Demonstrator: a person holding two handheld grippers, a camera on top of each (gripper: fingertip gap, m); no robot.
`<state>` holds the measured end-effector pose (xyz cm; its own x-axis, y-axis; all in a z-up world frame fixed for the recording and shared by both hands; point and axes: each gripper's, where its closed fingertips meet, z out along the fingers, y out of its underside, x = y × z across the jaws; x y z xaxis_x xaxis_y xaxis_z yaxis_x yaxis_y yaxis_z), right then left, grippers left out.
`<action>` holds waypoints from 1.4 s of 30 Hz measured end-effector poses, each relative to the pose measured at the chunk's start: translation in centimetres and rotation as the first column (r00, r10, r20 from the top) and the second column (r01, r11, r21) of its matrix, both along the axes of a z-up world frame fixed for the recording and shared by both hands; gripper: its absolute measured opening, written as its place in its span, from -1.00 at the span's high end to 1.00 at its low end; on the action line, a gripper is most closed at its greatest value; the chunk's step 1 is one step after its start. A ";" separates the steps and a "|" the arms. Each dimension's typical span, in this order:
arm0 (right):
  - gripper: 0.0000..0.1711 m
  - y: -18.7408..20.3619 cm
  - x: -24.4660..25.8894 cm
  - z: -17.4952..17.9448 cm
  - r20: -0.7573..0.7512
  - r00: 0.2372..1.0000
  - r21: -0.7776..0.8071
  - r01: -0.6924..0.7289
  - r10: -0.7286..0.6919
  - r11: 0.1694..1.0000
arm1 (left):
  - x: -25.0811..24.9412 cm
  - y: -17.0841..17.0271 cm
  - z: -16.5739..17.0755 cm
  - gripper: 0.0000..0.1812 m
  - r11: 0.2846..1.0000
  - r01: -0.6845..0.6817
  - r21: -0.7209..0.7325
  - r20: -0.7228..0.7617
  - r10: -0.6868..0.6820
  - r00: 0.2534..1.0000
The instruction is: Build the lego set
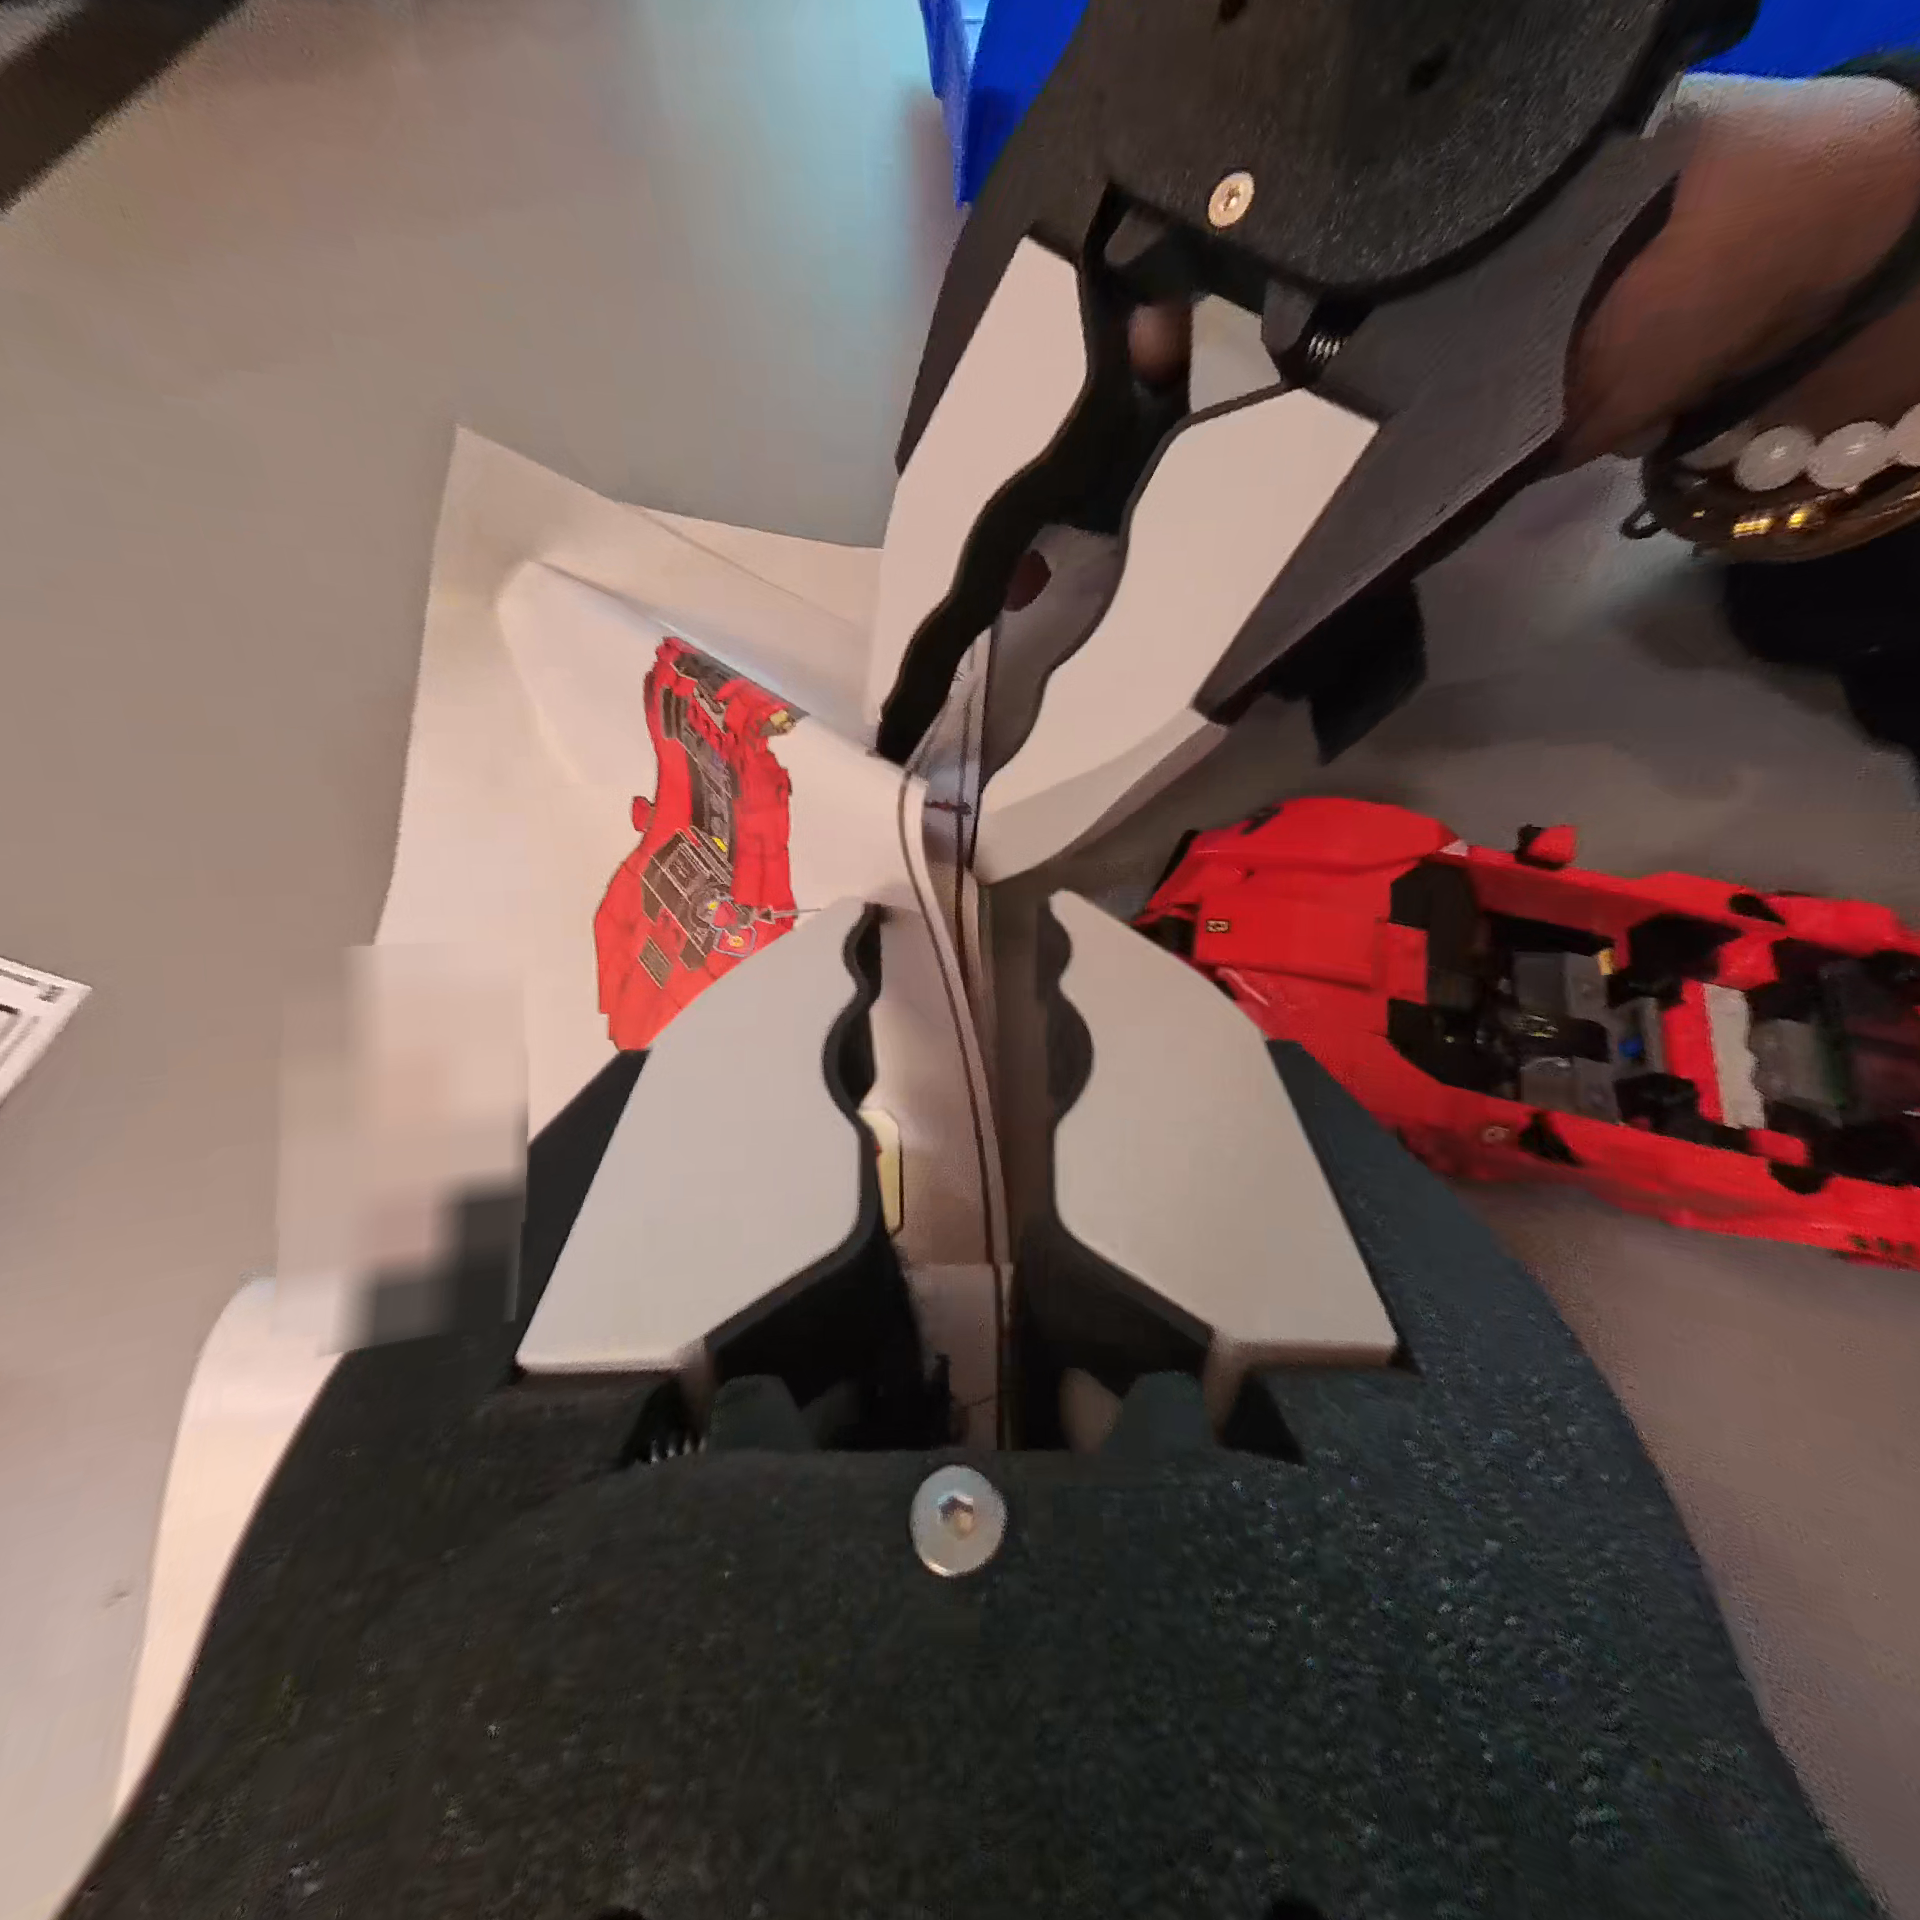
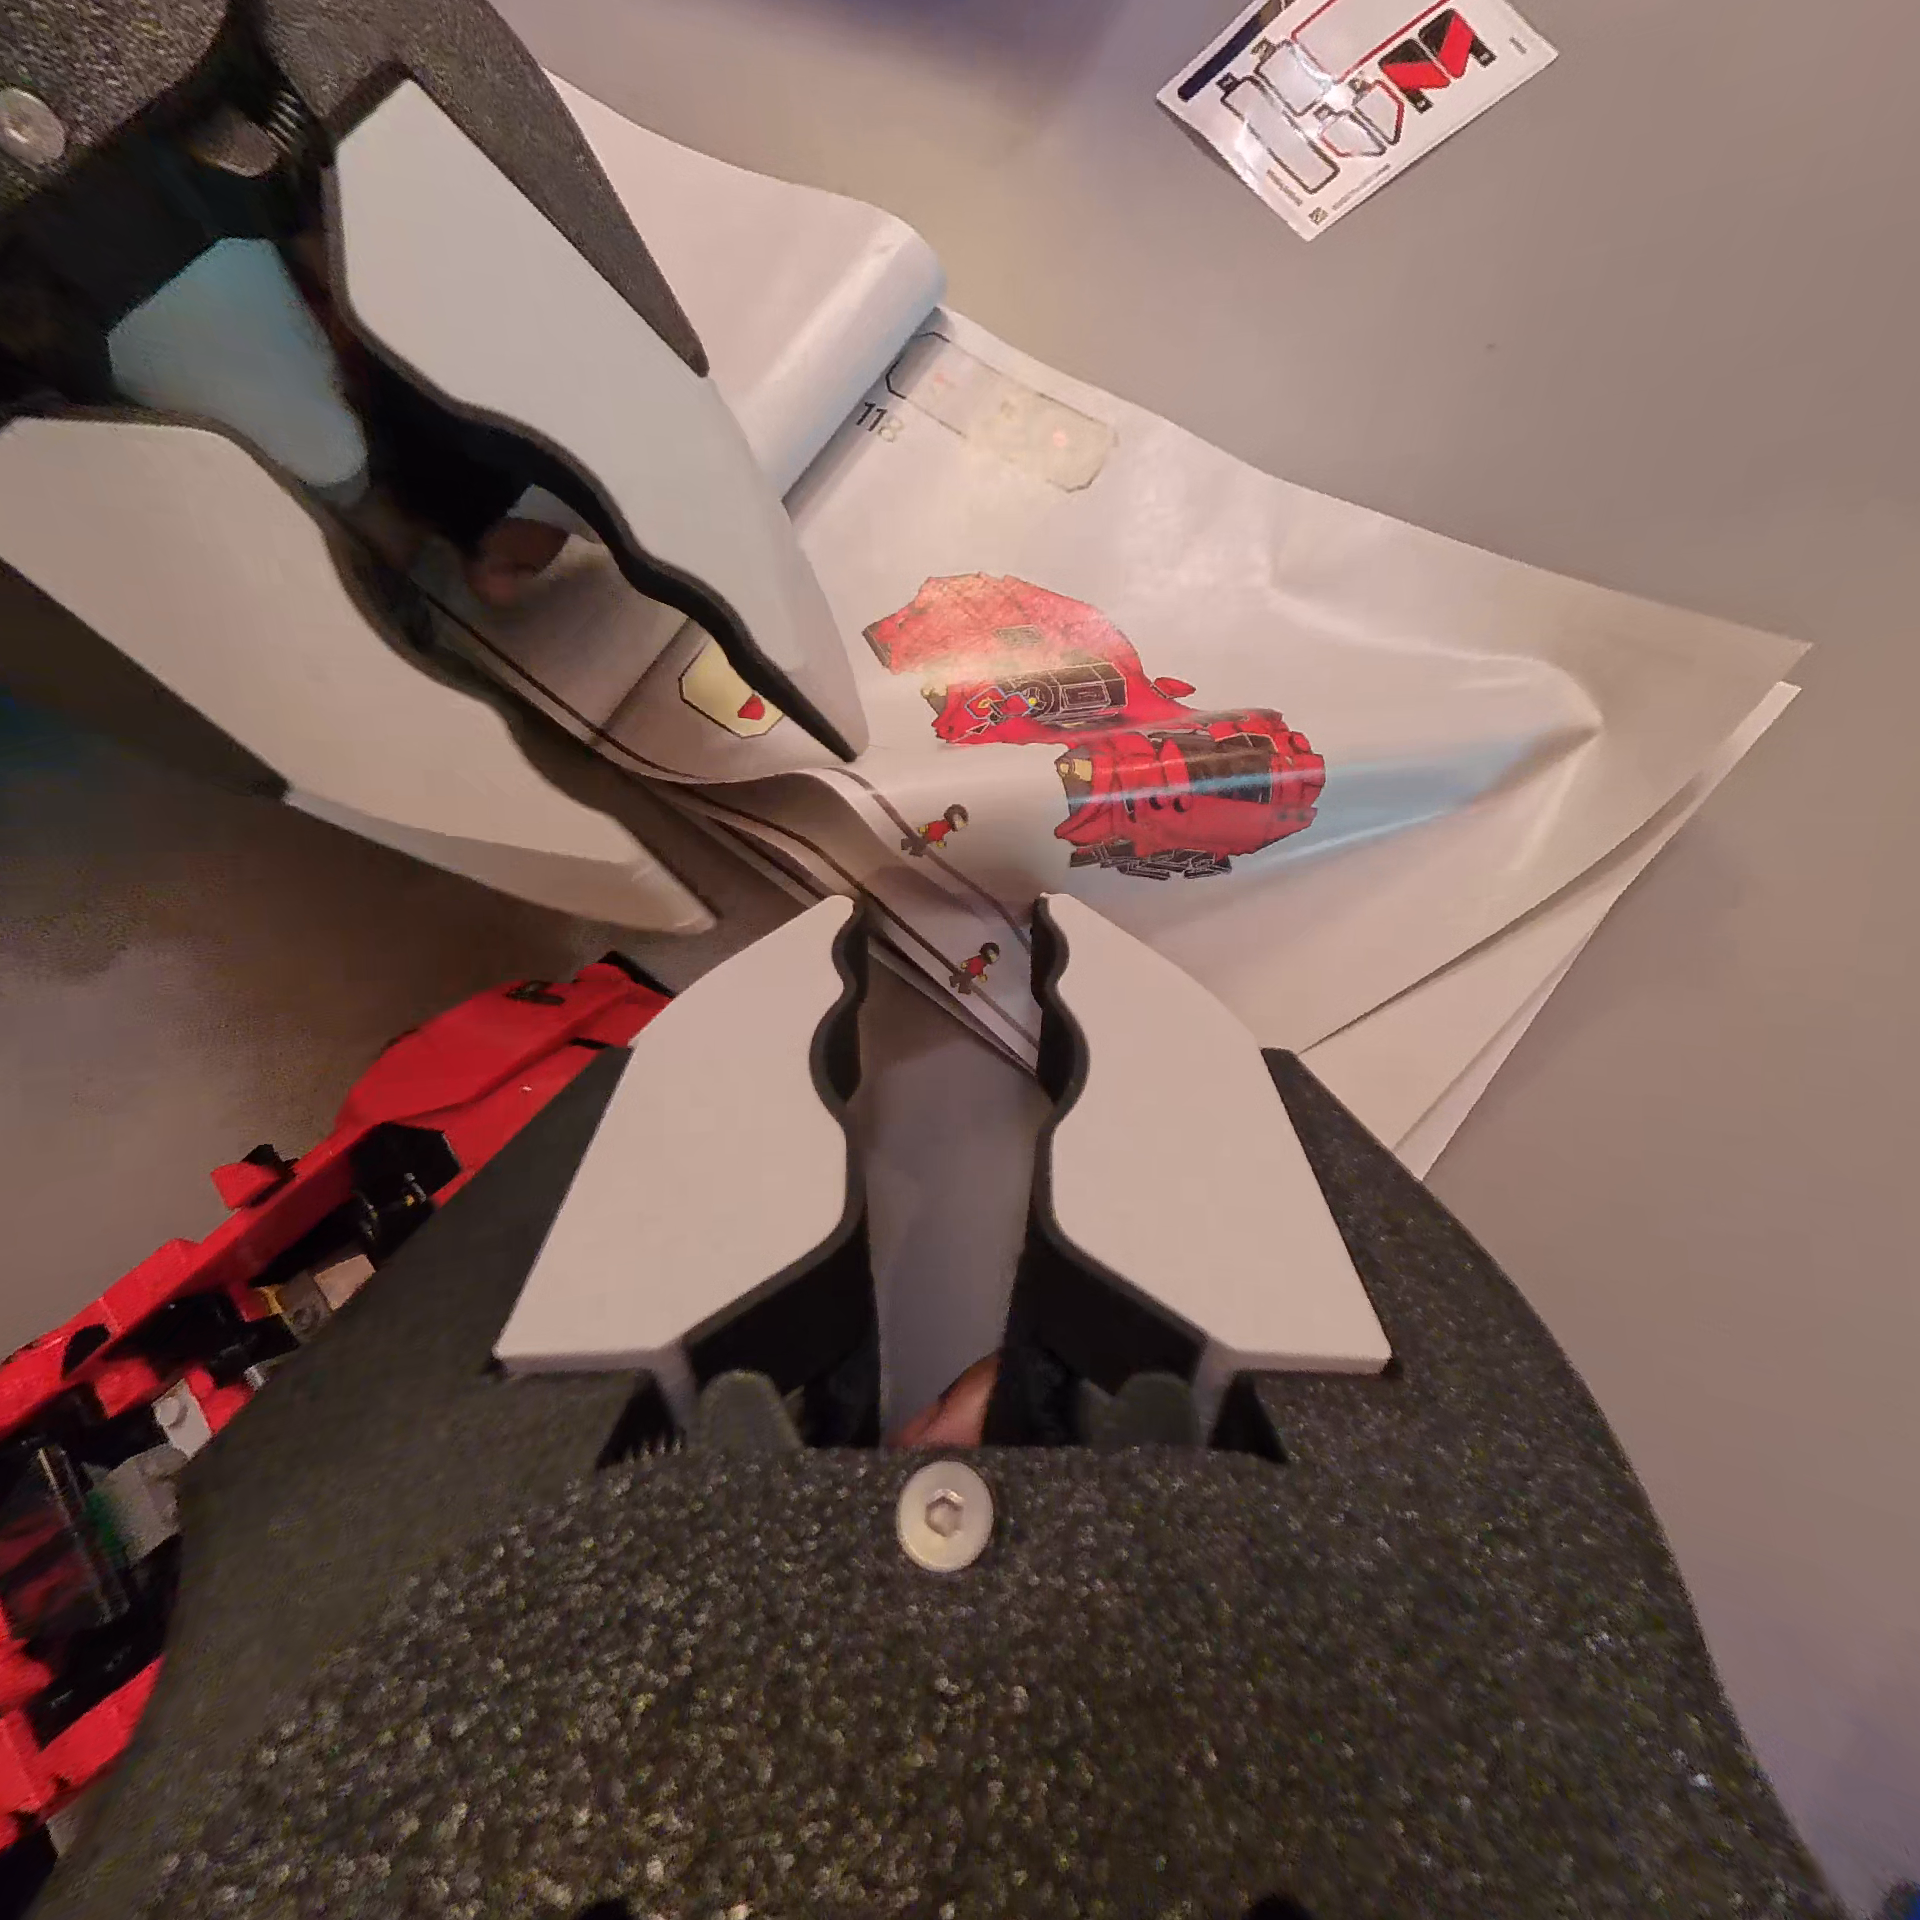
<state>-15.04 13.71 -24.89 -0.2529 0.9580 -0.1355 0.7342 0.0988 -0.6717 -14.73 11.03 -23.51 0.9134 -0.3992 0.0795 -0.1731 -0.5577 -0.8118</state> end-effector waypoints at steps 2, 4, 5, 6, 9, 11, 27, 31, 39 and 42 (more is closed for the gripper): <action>0.65 0.0 0.0 0.0 -0.001 1.000 -0.002 0.000 0.000 1.000 | -0.2 0.2 0.2 0.86 1.000 -0.012 0.027 -0.026 0.013 1.000; 0.65 0.0 0.0 0.0 0.002 1.000 -0.001 -0.001 0.001 1.000 | -0.4 0.1 0.5 0.96 0.999 -0.029 0.043 -0.029 0.031 0.999; 0.65 -0.1 0.0 0.0 0.000 1.000 -0.001 -0.003 0.003 1.000 | -0.6 0.1 0.5 0.97 0.998 -0.042 0.040 -0.042 0.043 0.998; 0.65 -0.1 0.0 0.1 -0.002 1.000 -0.001 -0.004 0.004 1.000 | -0.9 0.0 0.3 0.98 0.998 -0.052 0.032 -0.069 0.054 0.996; 0.65 -0.2 -0.2 0.3 -0.011 1.000 0.003 -0.008 0.008 1.000 | -1.1 -0.1 0.0 1.00 0.998 -0.058 0.031 -0.125 0.062 0.990; 0.65 -0.2 -0.4 0.7 -0.030 1.000 0.013 -0.003 0.003 1.000 | -1.6 -0.2 0.4 1.00 0.993 -0.106 0.047 -0.130 0.111 0.985; 0.94 -4.3 -4.2 4.0 -0.200 0.954 0.034 -0.222 0.224 0.974 | -4.8 -8.0 3.5 1.00 0.842 -0.507 0.183 0.076 0.502 0.861; 1.00 -6.3 -8.7 2.2 -0.237 0.880 0.074 -0.406 0.411 0.911 | -4.4 -9.3 2.8 1.00 0.821 -0.544 0.172 0.103 0.534 0.839; 0.95 -10.6 -9.4 2.9 -0.365 0.738 -0.129 -0.644 0.568 0.754 | -5.1 -11.7 1.4 1.00 0.775 -0.620 0.125 0.101 0.612 0.785; 1.00 -8.6 -10.2 4.2 -0.443 0.762 -0.140 -0.580 0.473 0.803 | -5.4 -12.2 1.2 1.00 0.760 -0.642 0.101 0.116 0.632 0.766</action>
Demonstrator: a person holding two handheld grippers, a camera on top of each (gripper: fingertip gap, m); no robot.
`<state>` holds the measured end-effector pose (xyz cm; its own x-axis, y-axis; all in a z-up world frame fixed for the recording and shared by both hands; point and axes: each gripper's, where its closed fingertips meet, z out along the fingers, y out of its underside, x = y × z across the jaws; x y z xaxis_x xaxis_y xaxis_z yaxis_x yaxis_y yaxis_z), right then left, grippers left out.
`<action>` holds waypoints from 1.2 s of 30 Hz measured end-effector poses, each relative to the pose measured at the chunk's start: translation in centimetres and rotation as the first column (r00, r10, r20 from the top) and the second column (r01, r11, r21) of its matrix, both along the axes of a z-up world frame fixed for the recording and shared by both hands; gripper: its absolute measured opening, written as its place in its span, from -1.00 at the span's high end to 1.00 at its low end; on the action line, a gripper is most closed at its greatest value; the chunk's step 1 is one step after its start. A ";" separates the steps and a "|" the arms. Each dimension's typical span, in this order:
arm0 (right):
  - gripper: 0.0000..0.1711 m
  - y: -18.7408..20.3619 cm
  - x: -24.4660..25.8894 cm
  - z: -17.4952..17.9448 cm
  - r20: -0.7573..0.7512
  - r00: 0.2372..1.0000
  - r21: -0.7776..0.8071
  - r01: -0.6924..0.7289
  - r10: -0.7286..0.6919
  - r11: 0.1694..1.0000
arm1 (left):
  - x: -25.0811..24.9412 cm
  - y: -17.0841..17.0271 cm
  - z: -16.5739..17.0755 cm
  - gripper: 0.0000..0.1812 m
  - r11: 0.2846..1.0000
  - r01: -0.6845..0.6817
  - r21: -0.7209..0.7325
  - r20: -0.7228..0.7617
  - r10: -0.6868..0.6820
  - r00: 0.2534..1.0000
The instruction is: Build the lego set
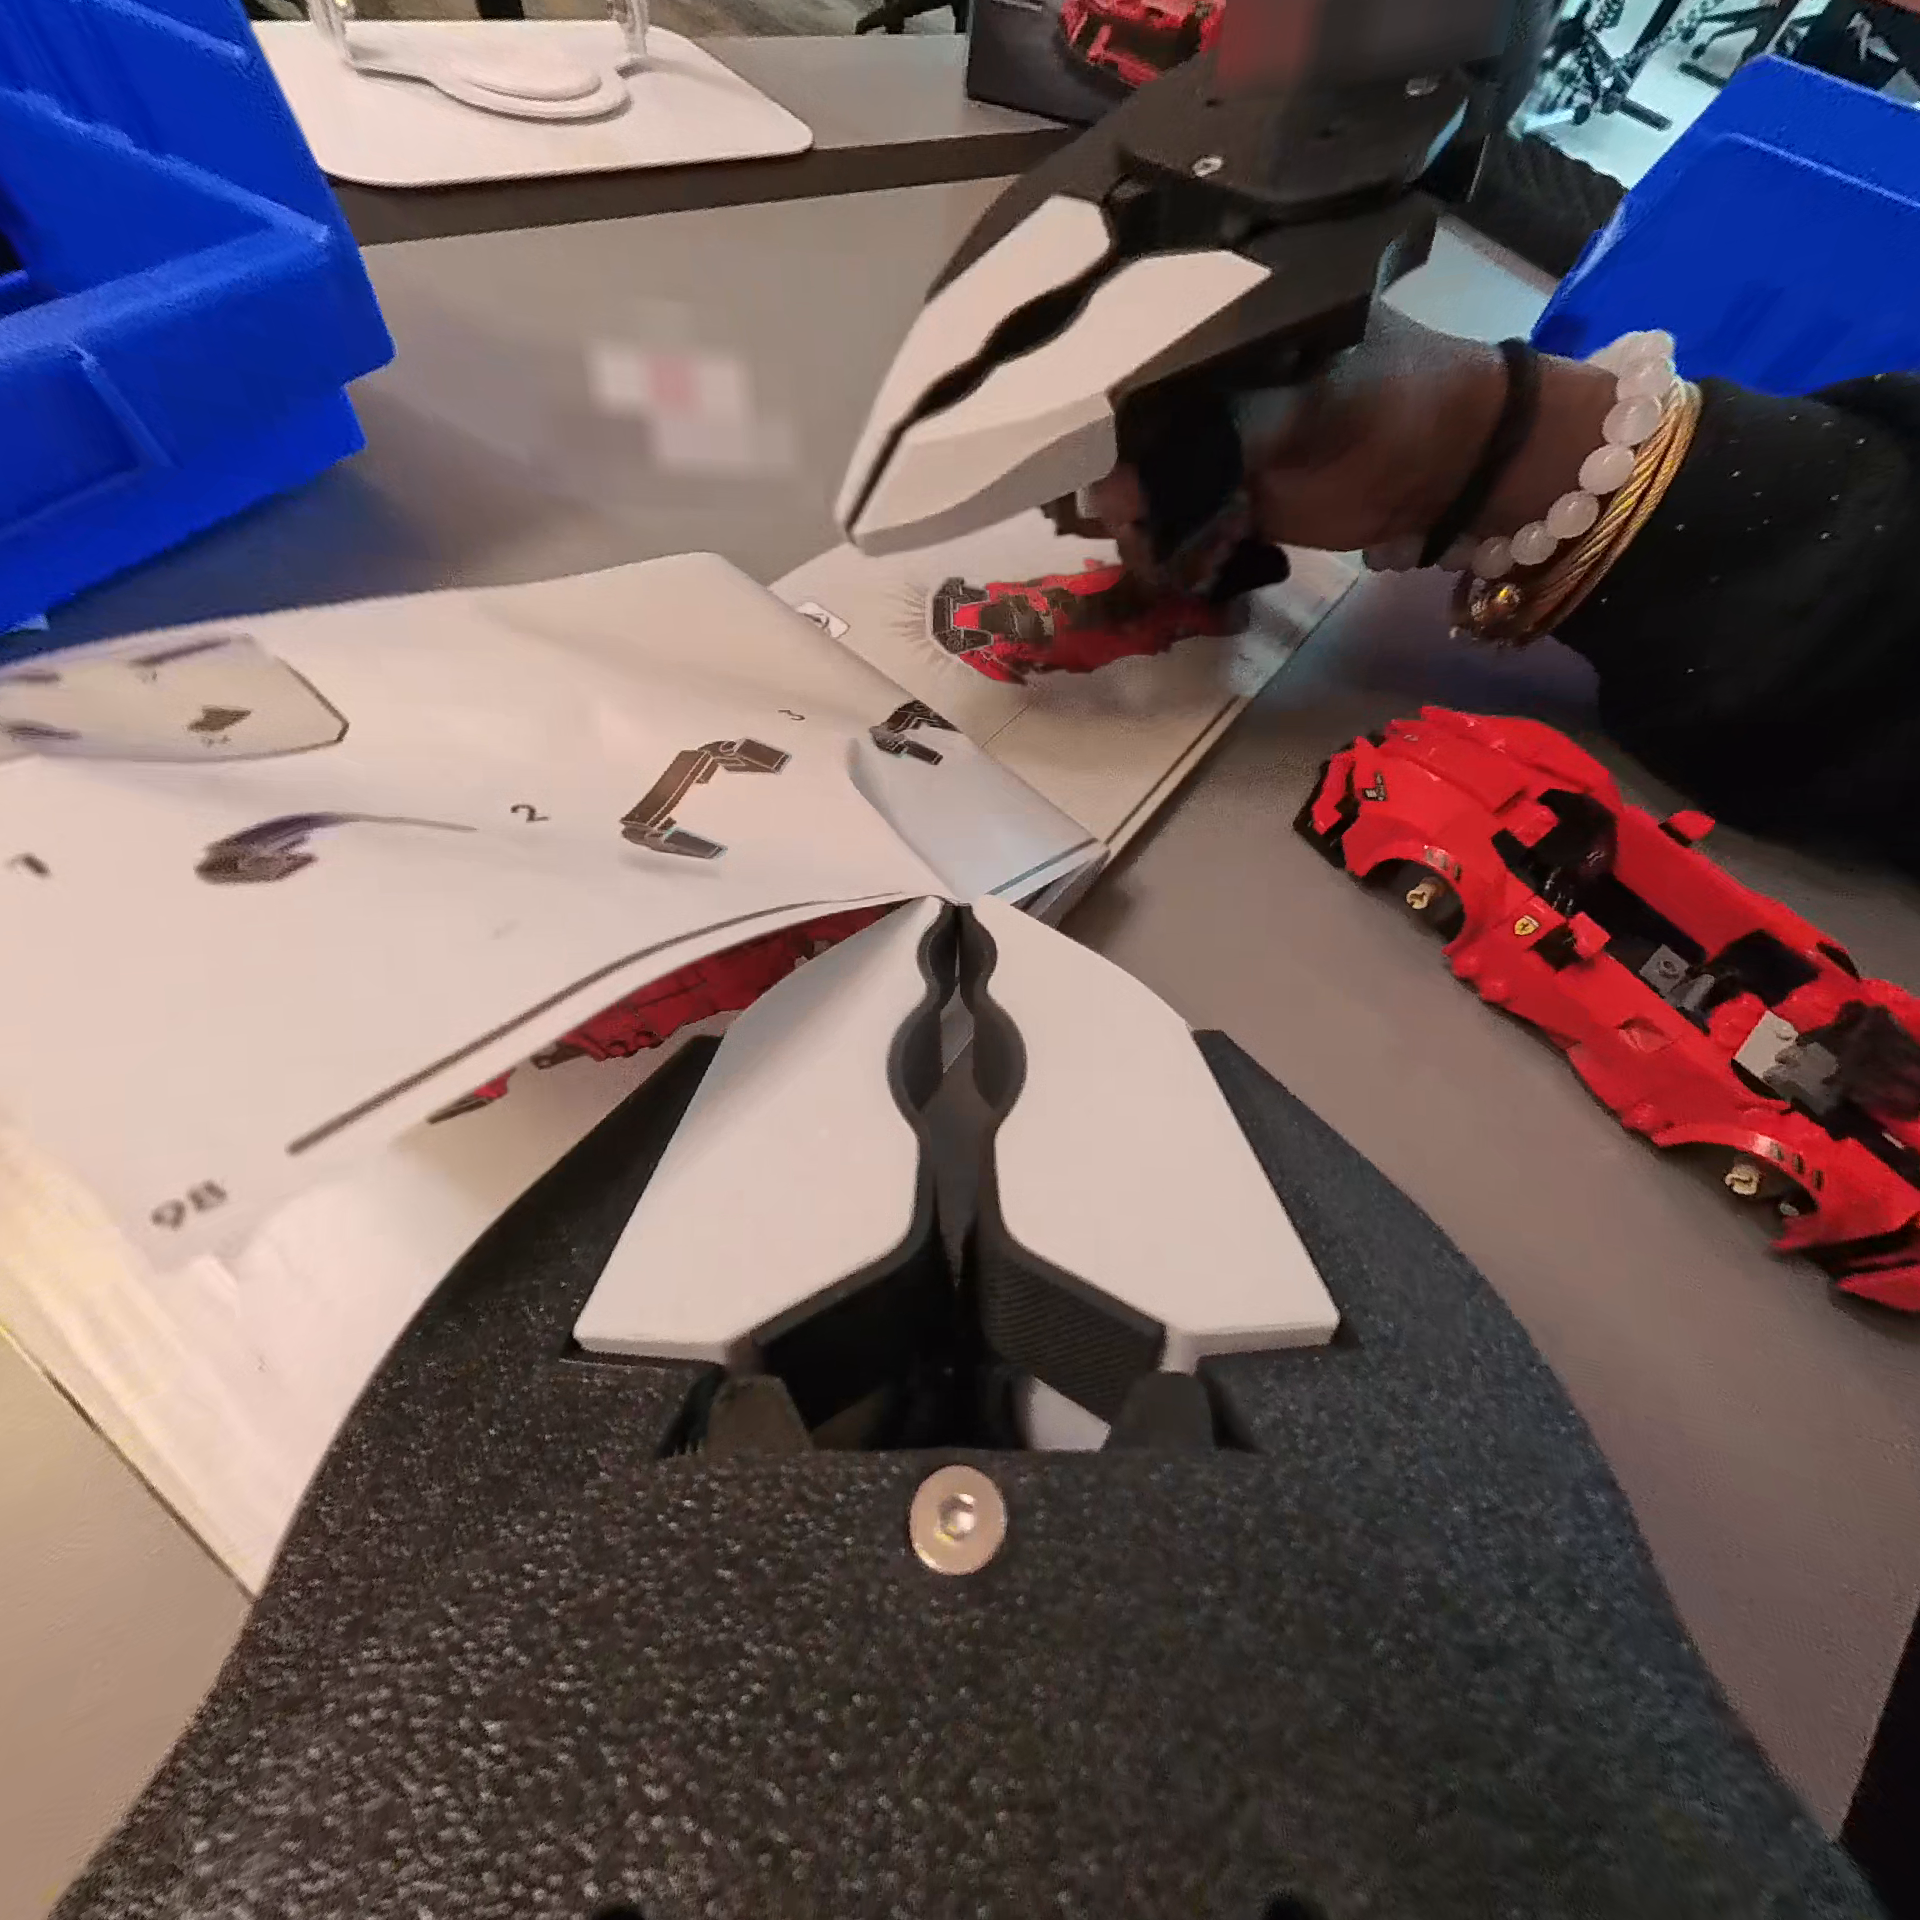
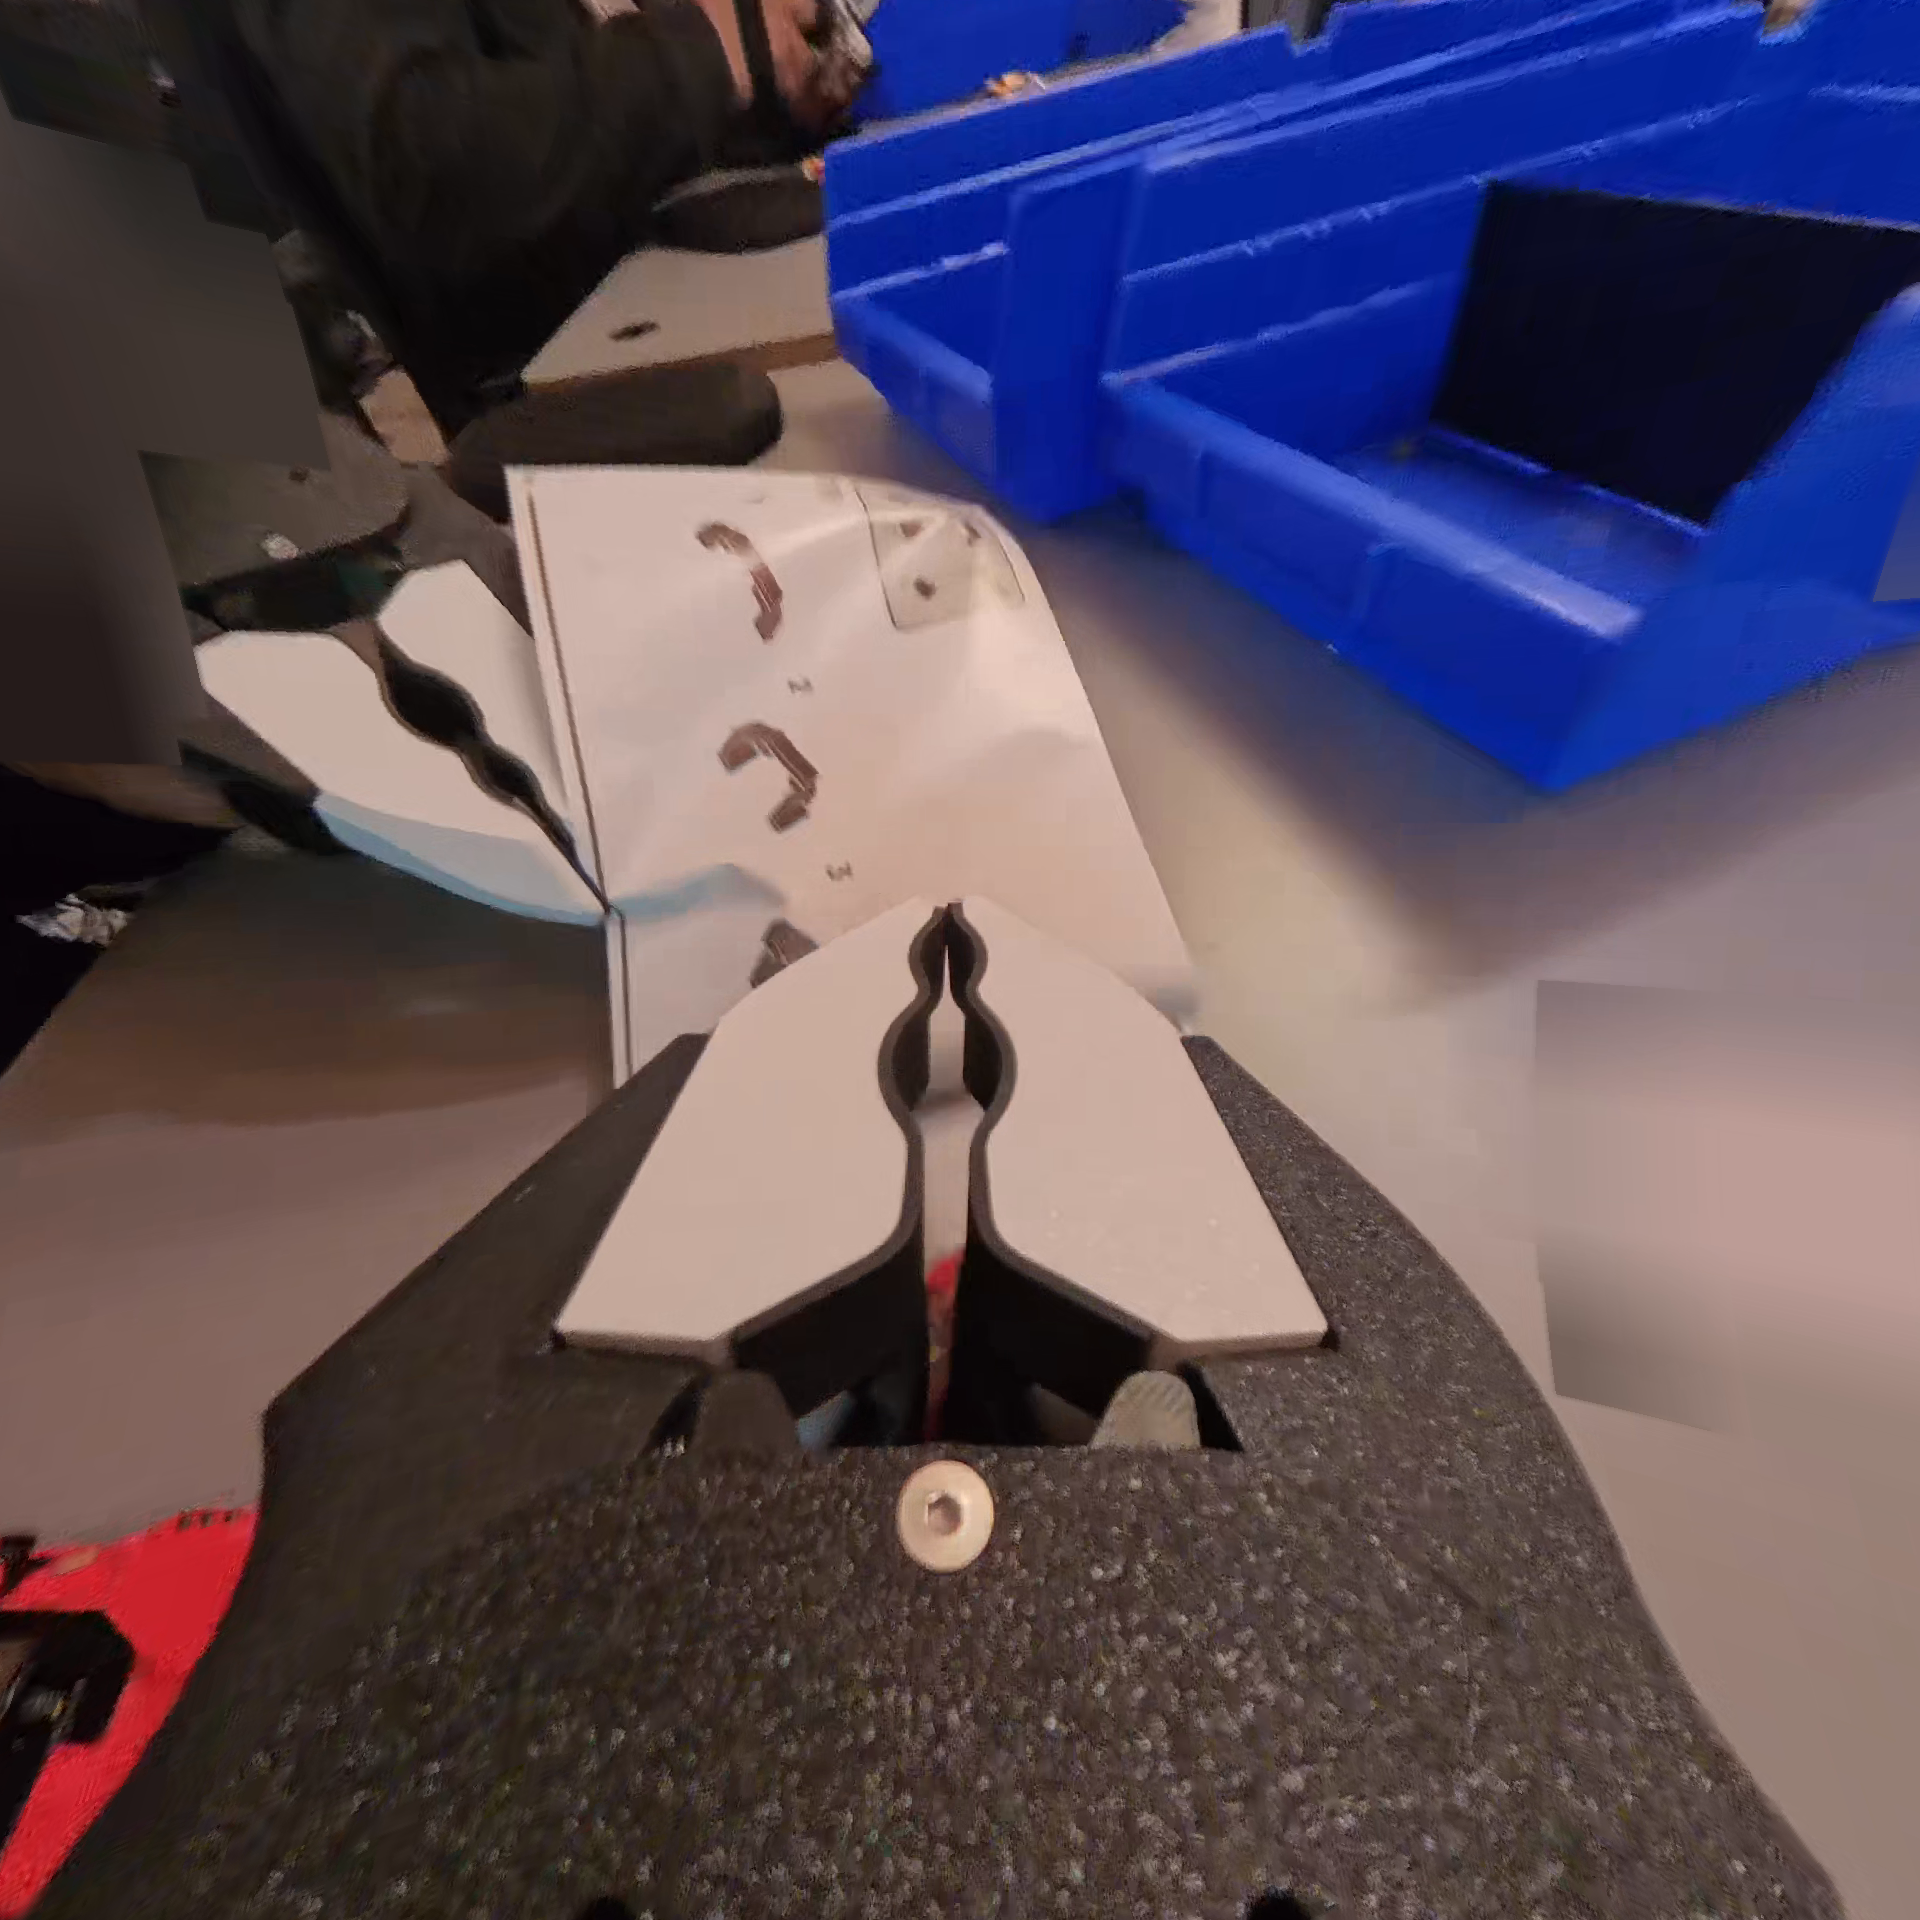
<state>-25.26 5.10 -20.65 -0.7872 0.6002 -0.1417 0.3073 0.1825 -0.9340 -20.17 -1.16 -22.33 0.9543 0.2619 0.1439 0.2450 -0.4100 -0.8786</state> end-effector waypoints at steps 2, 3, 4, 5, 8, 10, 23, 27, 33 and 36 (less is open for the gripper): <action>1.00 0.9 0.4 -1.0 0.027 1.000 0.057 -0.017 0.015 0.998 | -0.1 -0.1 0.0 1.00 1.000 -0.009 0.000 -0.002 0.009 1.000; 1.00 0.8 0.6 -1.4 0.050 0.998 0.074 -0.041 0.037 0.996 | -0.1 -0.1 0.0 1.00 1.000 -0.010 -0.003 -0.006 0.010 1.000; 1.00 0.6 0.6 -2.0 0.077 0.996 0.098 -0.051 0.044 0.994 | -0.1 -0.1 0.0 1.00 1.000 -0.012 -0.005 -0.012 0.012 1.000; 1.00 0.4 0.7 -2.6 0.111 0.992 0.131 -0.068 0.054 0.989 | -0.2 -0.2 0.0 1.00 1.000 -0.016 -0.008 -0.017 0.016 1.000; 1.00 -0.1 0.7 -4.0 0.160 0.985 0.219 -0.099 0.064 0.971 | -0.2 -0.6 -0.4 1.00 0.999 -0.026 -0.036 -0.024 0.025 0.999; 1.00 -0.3 0.7 -4.1 0.164 0.984 0.221 -0.104 0.068 0.970 | -0.1 -0.8 -0.5 1.00 0.998 -0.036 -0.045 -0.023 0.035 0.999; 1.00 -0.6 0.5 -4.4 0.176 0.982 0.233 -0.112 0.071 0.966 | -1.3 -1.8 7.3 1.00 0.996 -0.075 0.038 -0.325 0.084 0.942; 1.00 -0.5 0.5 -4.4 0.174 0.982 0.233 -0.112 0.071 0.966 | -3.3 5.4 2.5 1.00 0.953 0.148 -0.265 -0.303 -0.228 0.925; 1.00 0.4 -0.3 -4.0 0.221 0.975 0.163 -0.046 0.009 0.986 | -5.8 4.3 -3.5 1.00 0.929 0.087 -0.361 -0.278 -0.196 0.940; 1.00 0.7 -0.6 -3.5 0.275 0.961 0.061 -0.025 0.008 0.998 | -5.9 2.7 -3.5 1.00 0.940 0.048 -0.339 -0.303 -0.157 0.940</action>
<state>-25.89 5.80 -24.18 -0.7333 0.6021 -0.3158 0.5467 0.2459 -0.8004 -26.06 1.50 -25.88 0.9582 0.1400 -0.2494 -0.0858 -0.6911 -0.7177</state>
